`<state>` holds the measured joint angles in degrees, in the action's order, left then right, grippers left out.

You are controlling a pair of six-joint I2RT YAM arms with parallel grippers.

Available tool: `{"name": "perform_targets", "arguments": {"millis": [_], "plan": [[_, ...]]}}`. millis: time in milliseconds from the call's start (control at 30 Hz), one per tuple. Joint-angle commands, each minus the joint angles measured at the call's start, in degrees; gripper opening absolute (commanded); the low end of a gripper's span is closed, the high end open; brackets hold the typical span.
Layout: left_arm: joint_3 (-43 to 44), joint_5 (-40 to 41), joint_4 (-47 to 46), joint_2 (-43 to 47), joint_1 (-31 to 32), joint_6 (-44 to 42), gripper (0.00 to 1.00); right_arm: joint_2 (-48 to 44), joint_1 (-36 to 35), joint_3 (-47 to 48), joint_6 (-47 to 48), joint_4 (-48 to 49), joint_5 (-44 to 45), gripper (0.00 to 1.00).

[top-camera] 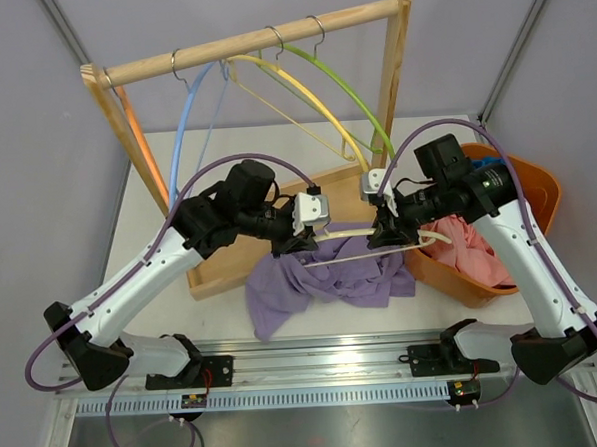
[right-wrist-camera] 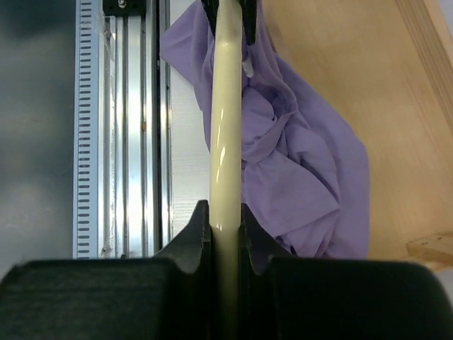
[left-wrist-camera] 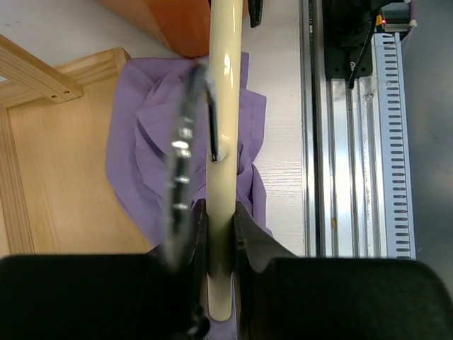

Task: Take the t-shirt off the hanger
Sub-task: Remove the tshirt from the hanger

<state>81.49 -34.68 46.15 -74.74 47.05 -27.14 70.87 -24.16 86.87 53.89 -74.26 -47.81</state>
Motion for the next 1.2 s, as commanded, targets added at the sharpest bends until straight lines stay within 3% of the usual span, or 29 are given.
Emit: {"name": "perform_targets", "arguments": {"millis": [0,67,100,167,267,400,533,867,967,1033,1100,1167], "plan": [[-1.33,4.16,-7.03,1.17,-0.02,6.0,0.09,-1.52,0.43,2.07,-3.61,1.31,3.24,0.0],[-3.26,10.99,-12.56,2.75,-0.55,11.99,0.33,-2.31,0.43,3.21,-6.23,0.61,5.79,0.0],[-4.92,12.25,-13.88,3.54,-0.73,16.28,0.6,-2.58,0.52,4.0,-7.56,0.43,6.67,0.0],[-6.78,17.87,-17.31,6.26,-0.73,21.4,0.83,-3.63,0.52,4.45,-12.02,0.34,8.7,0.0],[-9.07,24.36,-19.26,9.77,-0.55,29.31,0.91,-4.34,0.52,4.62,-20.27,1.22,12.47,0.0],[-9.68,32.82,-16.63,11.11,-0.38,39.32,0.91,-4.25,1.13,5.5,-28.03,1.4,15.55,0.0],[-10.48,40.63,-12.68,8.92,0.06,46.28,0.87,-3.02,1.84,6.56,-32.7,0.87,15.12,0.0],[-11.44,44.34,-13.19,1.09,1.03,50.34,0.74,-1.7,3.33,8.32,-34.2,0.61,12.48,0.0],[-11.97,43.99,-14.16,0.12,1.03,49.99,0.58,-2.23,3.86,8.14,-34.11,0.43,12.39,0.0],[-12.32,43.64,-14.34,-0.41,1.03,49.72,0.25,-2.58,4.12,8.14,-33.85,0.17,12.57,0.0],[-12.41,43.9,-13.81,-0.67,1.03,49.55,0.05,-2.76,4.47,8.58,-33.15,-0.88,13.26,0.0],[-12.76,44.69,-13.46,-0.06,0.94,49.02,0.0,-2.84,4.83,9.36,-31.31,-2.98,13.62,0.0]]}}
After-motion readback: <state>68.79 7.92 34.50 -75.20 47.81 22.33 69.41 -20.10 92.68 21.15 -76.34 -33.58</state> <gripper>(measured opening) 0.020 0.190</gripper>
